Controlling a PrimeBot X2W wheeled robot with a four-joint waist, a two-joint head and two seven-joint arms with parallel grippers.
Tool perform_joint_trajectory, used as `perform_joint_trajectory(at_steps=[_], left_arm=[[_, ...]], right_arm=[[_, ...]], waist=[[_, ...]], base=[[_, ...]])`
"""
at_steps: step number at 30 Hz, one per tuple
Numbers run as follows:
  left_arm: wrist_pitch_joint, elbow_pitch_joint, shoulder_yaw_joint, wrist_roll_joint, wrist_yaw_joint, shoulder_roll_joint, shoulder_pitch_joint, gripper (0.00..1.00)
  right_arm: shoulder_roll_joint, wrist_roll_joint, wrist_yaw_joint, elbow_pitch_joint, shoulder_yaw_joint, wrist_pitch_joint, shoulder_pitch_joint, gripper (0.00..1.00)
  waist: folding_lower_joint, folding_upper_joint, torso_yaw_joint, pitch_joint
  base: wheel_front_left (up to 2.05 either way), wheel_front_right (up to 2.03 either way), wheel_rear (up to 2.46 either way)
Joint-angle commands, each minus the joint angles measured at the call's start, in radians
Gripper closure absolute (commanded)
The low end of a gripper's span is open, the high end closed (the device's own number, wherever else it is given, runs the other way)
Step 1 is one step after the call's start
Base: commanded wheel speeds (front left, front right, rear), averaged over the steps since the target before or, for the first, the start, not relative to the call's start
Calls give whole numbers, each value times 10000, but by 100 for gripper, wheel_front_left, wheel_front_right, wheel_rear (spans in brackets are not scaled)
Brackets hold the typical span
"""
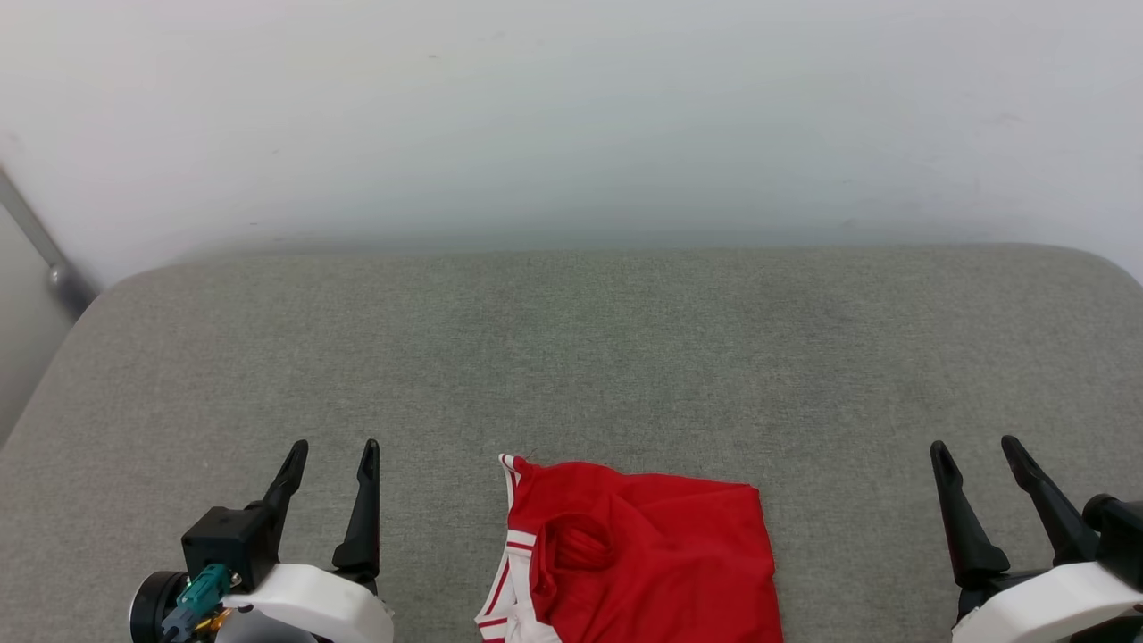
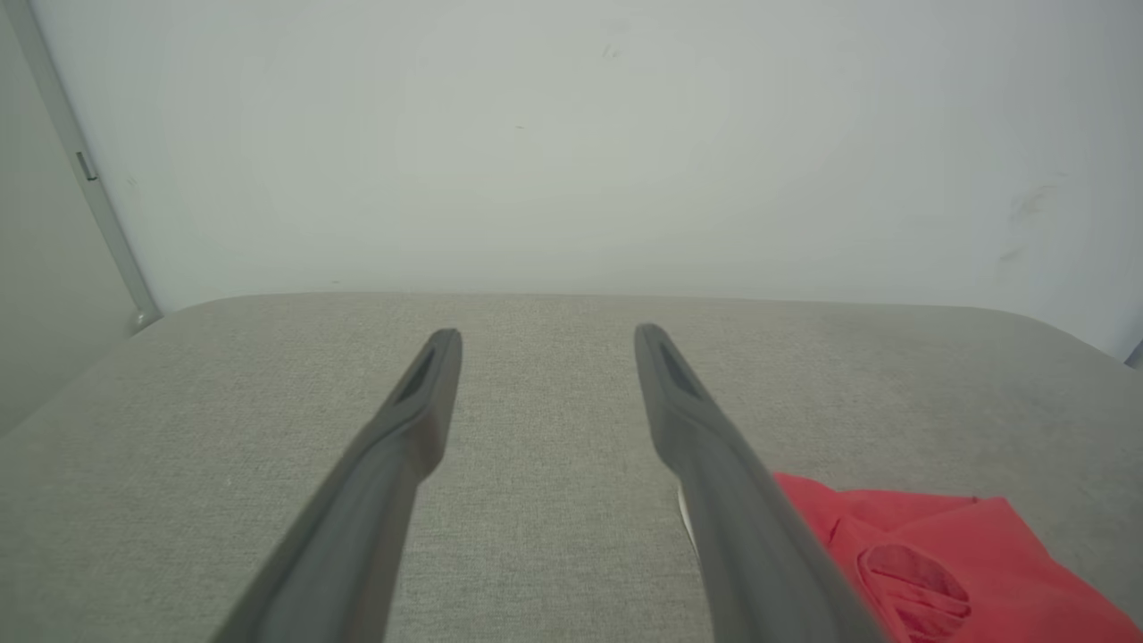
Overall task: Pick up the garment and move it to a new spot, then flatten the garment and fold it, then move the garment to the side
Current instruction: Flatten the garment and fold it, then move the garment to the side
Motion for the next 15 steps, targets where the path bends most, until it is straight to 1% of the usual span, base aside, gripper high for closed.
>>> perform_joint_trajectory(at_steps=[1,12,15], left_arm=[[-65,38,25,-40,-13,-37,91,0],[-138,110,112,-205,-41,-131,56,0],[-153,117,164,-246,-4,-166,52,0]], right_arm=[[58,-51,-4,-47,49,-84,81,0],[100,61,-4,-30,-3,-71,-148,0],[142,437,-4,121,-239,203,-136,0]], waist=[[0,0,-47,-2],[0,0,-127,40],[0,0,-152,84]], base=[[0,0,0],[0,0,0],[0,0,0]])
